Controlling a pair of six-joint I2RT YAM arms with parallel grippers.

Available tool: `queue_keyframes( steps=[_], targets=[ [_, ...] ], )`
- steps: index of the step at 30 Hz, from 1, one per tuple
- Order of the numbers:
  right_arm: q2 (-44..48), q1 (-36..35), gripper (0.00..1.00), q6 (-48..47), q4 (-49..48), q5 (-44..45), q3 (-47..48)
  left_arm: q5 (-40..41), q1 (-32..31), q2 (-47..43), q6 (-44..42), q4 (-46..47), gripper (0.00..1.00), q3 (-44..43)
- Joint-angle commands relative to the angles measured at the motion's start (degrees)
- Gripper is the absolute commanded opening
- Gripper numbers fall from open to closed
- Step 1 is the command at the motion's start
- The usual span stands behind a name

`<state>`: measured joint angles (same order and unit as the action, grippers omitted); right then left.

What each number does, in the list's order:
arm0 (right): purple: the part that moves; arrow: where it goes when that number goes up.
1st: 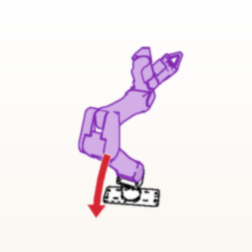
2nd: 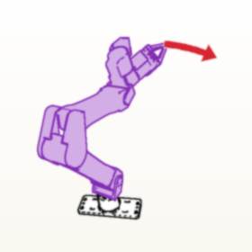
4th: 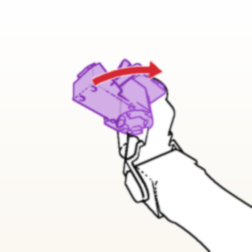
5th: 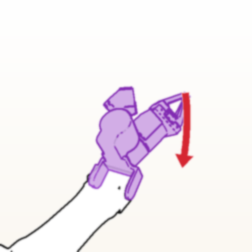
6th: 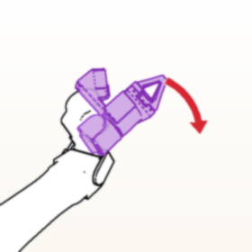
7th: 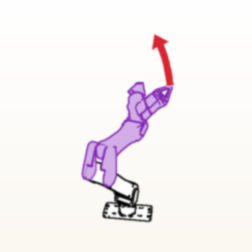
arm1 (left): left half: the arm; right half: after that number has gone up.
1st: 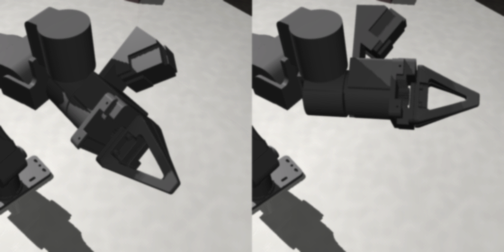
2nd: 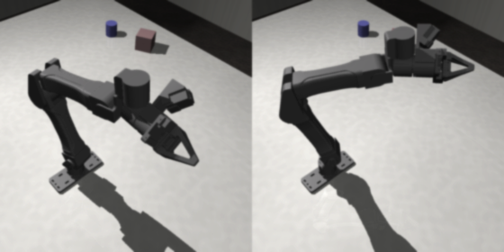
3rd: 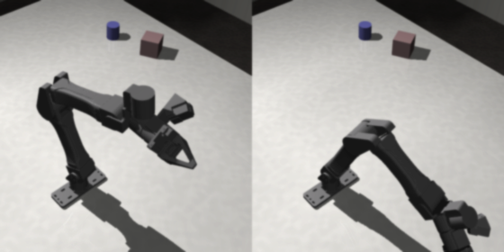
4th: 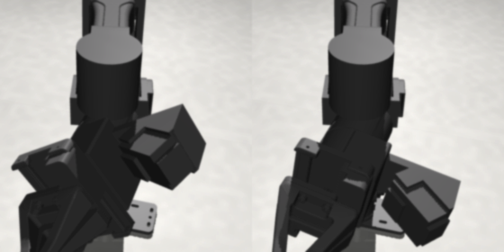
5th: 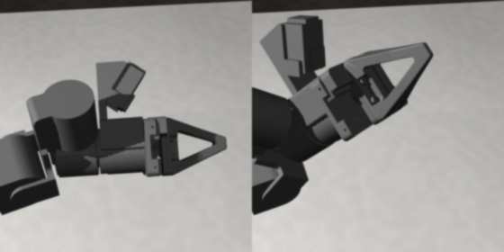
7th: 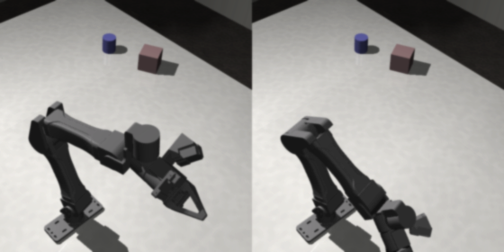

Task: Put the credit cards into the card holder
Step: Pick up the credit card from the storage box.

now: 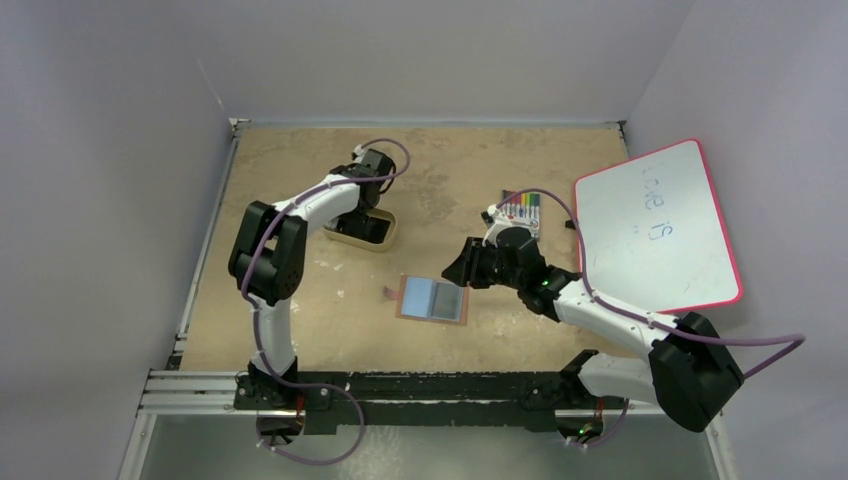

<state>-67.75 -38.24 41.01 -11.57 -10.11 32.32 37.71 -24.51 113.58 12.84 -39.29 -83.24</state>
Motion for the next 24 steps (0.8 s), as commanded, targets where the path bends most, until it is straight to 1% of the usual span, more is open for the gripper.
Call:
queue_keyframes(
  steps=[1, 4, 9, 14, 18, 24],
  targets=[
    [1.13, -0.17, 0.42, -0.94, -1.78, -0.96, 0.85, 3.06, 0.53, -0.56, -0.80, 0.45, 0.44, -2.69],
    [1.04, -0.17, 0.42, -0.95, -1.79, -1.02, 0.89, 3.65, 0.58, -1.19, -0.97, 0.16, 0.36, -2.83],
    [1.04, -0.17, 0.42, -0.94, -1.79, -1.05, 0.86, 3.90, 0.51, -1.17, -0.99, -0.48, 0.31, -3.18],
    [0.87, -0.17, 0.42, -0.96, -1.87, -1.05, 0.86, 3.17, 0.51, -1.08, -0.99, -1.28, 0.23, -3.93],
    [0.60, -0.19, 0.42, -1.13, -1.93, -1.05, 0.95, 3.32, 0.52, -1.15, -1.06, -1.98, 0.22, -4.54],
    [0.25, -0.17, 0.42, -1.21, -2.05, -1.05, 1.08, 4.47, 0.52, -1.17, -1.32, -2.10, 0.27, -4.55]
  ],
)
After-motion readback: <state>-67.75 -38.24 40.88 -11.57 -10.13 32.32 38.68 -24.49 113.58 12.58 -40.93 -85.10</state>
